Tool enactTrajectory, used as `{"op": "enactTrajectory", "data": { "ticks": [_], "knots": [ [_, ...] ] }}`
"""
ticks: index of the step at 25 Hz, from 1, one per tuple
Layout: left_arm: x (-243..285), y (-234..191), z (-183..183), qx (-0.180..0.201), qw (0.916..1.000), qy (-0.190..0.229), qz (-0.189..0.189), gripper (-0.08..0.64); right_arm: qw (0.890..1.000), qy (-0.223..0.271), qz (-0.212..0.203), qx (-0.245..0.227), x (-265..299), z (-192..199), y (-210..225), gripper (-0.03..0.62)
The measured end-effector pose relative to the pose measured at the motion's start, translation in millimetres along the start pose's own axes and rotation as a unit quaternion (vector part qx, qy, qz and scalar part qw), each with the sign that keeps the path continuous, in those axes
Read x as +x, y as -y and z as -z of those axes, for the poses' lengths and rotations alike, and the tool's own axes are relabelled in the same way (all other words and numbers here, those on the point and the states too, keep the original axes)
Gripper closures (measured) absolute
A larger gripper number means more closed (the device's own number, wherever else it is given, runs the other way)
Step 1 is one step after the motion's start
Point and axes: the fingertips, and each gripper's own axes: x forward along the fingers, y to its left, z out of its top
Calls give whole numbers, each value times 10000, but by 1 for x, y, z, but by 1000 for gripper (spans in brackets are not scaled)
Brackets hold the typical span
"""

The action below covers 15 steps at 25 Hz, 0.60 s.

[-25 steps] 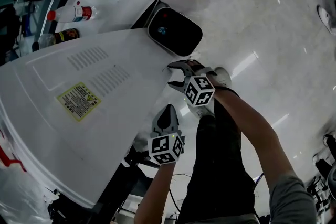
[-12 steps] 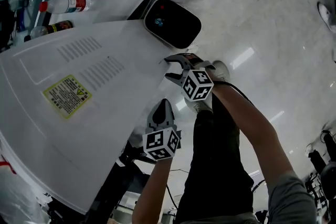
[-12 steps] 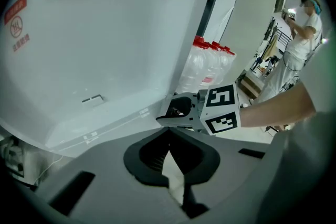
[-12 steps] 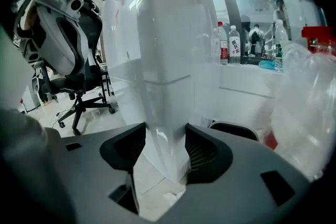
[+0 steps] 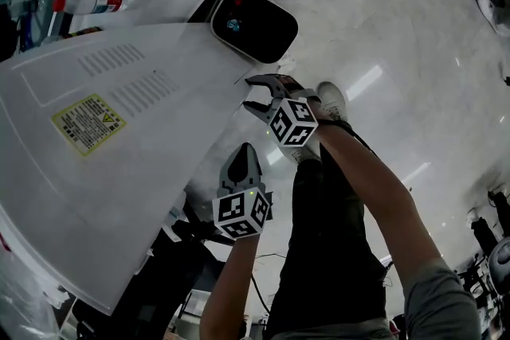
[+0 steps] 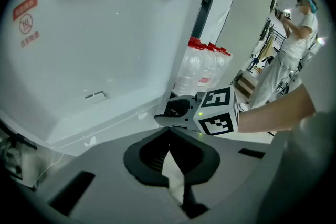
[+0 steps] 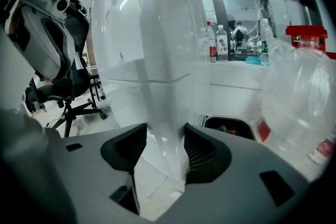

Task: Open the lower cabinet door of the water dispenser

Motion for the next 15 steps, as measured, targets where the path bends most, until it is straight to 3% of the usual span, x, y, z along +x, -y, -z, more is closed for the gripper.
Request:
{"op": "enactTrajectory", "data": {
  "ticks": [15],
  "knots": [
    [-27,-1,40,17,10000,19,95,552,9955,-133,734,592,-27,23,-29,381]
  ]
}}
